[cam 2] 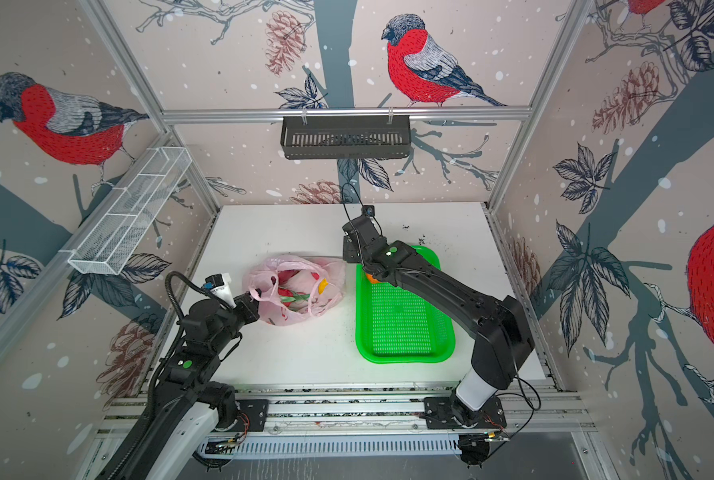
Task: Untie the knot of the plastic bag and take out the fruit
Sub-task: 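Move the open right gripper back into the bag opening toward the fruit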
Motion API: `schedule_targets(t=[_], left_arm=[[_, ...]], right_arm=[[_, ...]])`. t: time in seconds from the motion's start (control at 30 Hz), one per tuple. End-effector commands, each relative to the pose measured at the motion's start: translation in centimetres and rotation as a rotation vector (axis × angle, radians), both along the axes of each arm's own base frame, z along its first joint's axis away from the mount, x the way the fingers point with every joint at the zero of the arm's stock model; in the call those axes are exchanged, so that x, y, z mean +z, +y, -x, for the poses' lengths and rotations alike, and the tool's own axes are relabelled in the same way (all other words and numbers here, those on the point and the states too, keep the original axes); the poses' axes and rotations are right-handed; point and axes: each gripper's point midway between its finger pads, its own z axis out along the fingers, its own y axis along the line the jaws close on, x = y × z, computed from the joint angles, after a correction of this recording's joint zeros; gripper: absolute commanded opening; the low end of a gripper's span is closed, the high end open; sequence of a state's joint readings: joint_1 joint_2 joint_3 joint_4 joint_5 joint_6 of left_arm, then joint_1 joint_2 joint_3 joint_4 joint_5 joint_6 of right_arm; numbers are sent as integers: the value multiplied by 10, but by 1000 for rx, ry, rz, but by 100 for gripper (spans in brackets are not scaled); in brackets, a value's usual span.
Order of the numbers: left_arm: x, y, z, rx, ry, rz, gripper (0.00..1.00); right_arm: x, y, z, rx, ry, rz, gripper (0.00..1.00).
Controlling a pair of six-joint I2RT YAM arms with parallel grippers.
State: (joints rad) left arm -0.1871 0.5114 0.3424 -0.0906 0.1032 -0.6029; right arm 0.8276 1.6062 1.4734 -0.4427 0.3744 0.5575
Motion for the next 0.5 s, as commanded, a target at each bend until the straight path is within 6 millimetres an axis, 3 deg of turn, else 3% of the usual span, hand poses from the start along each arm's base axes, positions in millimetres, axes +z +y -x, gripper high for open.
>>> schedule_targets(t=[0.0,0.1,0.2,0.33,0.47], left_arm=[[8,0,-2,4,-35,8,0],[8,0,-2,2,-33,8,0],[9,0,-1,2,-38,10,0],[11,1,0,7,-41,10,0],[12,3,0,18,-45,9,0]], right_arm=[[35,22,20,97,-104,55,69],[63,63,45,226,-161,25,65],[74,108,72,360,-187,23,61],[59,151,87,453,-146,51,54],[23,177,90,500,-51,116,47]])
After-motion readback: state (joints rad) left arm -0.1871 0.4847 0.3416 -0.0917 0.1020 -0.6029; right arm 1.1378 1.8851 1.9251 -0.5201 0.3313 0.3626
